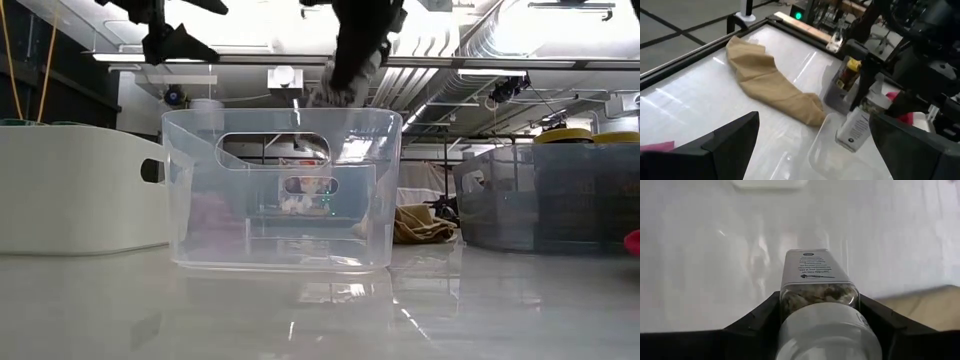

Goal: Sort spices by type
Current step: Put the right white seasoning bottle into the transparent bin, then put the white seasoning bottle into the transparent bin

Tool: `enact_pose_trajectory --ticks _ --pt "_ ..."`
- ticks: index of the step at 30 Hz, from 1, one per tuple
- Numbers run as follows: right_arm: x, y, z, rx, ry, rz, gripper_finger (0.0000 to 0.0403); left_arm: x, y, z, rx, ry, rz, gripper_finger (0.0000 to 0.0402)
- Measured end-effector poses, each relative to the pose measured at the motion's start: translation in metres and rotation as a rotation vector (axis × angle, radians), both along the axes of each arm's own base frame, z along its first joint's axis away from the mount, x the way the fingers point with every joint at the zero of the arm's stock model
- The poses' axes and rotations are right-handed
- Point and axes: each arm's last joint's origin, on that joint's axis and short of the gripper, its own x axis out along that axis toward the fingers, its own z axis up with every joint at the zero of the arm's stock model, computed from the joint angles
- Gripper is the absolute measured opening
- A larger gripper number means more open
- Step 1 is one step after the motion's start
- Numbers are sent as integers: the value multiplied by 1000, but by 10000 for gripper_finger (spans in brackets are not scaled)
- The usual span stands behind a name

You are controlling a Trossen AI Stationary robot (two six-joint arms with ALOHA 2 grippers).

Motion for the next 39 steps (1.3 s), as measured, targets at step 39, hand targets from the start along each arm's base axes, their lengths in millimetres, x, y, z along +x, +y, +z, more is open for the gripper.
enact_pose_trajectory --ticks 39 --pt "23 -18 -40 42 222 -8 294 5 -1 -5 62 44 -33 365"
